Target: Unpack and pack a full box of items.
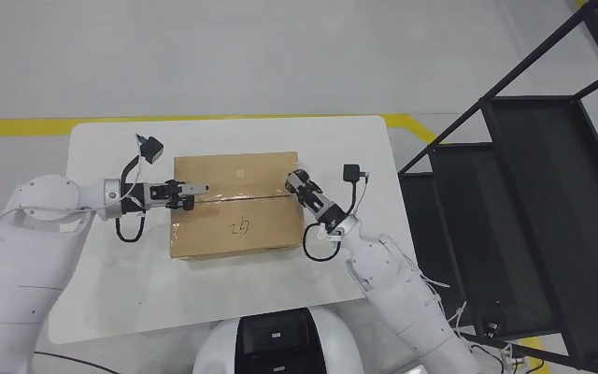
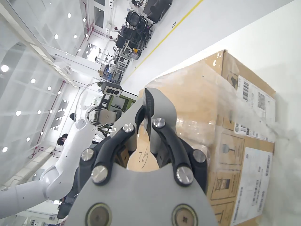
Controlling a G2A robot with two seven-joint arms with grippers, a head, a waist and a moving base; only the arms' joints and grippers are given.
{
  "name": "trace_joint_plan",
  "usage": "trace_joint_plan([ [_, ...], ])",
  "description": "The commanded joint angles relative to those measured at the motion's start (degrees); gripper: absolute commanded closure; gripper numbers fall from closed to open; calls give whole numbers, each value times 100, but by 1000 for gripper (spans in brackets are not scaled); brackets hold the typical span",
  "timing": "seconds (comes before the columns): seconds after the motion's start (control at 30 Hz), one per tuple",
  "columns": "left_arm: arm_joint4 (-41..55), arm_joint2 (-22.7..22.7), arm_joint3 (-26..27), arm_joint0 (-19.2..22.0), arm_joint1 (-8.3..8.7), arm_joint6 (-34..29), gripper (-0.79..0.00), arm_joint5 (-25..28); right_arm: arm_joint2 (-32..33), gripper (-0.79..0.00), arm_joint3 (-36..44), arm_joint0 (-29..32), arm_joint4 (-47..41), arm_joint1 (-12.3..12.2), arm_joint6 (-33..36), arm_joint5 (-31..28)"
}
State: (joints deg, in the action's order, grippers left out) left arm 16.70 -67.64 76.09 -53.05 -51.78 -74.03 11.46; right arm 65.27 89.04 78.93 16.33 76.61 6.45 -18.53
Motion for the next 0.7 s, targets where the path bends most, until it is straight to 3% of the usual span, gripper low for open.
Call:
trace_joint_plan([
  [0.0,2,-5,10,-8,3,-2,-785,-11,-72,0,-13,-18,99,12,-15,90],
  [0.6,37,49,9,4,-5,63,-785,-15,-608,-28,-14,-159,1464,50,222,575],
  [0.63,40,43,6,2,-4,70,-785,-15,-649,-80,-33,-178,1517,57,223,612],
  [0.67,41,38,5,-1,-2,68,-785,-14,-683,-249,-54,-193,1549,65,218,641],
])
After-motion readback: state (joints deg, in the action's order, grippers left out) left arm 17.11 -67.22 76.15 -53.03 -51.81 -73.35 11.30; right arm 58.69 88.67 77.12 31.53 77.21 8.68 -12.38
